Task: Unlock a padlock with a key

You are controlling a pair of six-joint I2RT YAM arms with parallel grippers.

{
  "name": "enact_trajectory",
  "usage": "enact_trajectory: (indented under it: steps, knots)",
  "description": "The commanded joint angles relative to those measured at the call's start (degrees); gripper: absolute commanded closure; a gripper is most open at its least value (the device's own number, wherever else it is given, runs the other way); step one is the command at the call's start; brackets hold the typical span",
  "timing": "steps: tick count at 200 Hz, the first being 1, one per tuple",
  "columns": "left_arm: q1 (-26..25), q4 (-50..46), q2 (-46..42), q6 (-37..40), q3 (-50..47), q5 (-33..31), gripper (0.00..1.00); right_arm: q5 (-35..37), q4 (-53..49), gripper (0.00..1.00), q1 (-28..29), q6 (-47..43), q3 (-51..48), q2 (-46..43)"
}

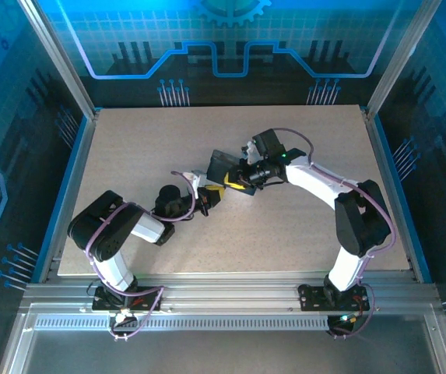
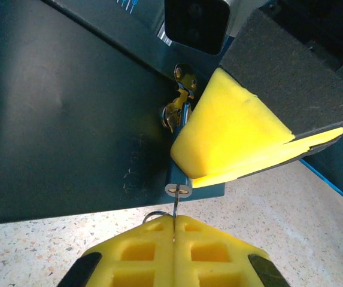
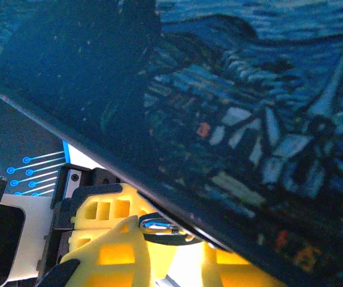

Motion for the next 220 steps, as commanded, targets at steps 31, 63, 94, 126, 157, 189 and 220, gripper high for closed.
enact_trajectory:
  steps: [31, 63, 94, 126, 157, 189, 220]
  knots:
    - [-2.3, 7.4, 3.8, -2.5, 2.2, -0.4, 1.0, 0.0, -0.1, 1.0, 4.0, -0.2, -0.7, 1.5]
    - [-5.1, 7.5, 6.5, -7.9, 0.5, -2.8, 1.0, 7.1, 4.3, 0.96, 4.2, -0.1, -5.0, 0.4]
    - [-6.2, 7.5, 6.4, -10.5, -2.4, -5.1, 1.0, 9.2, 7.9, 0.86, 4.4, 0.3, -8.8, 0.6]
    - [-7.3, 7.5, 8.5, -12.3, -3.5, -6.1, 1.0, 8.7, 12.1, 0.68, 4.6, 1.3, -12.8, -0.4]
    - [-8.4, 7.5, 9.0, -13.2, -4.4, -8.3, 1.0, 9.3, 15.1, 0.44, 5.1, 1.5, -16.7, -3.9]
    - [-8.4, 7.5, 8.8, -14.7, -5.2, -9.4, 1.0, 11.6, 17.5, 0.37, 4.8, 1.8, -21.3, -8.5]
    - [-8.4, 7.5, 8.7, -17.0, -6.2, -9.8, 1.0, 12.5, 23.6, 0.39, 4.0, 5.3, -28.1, -13.2]
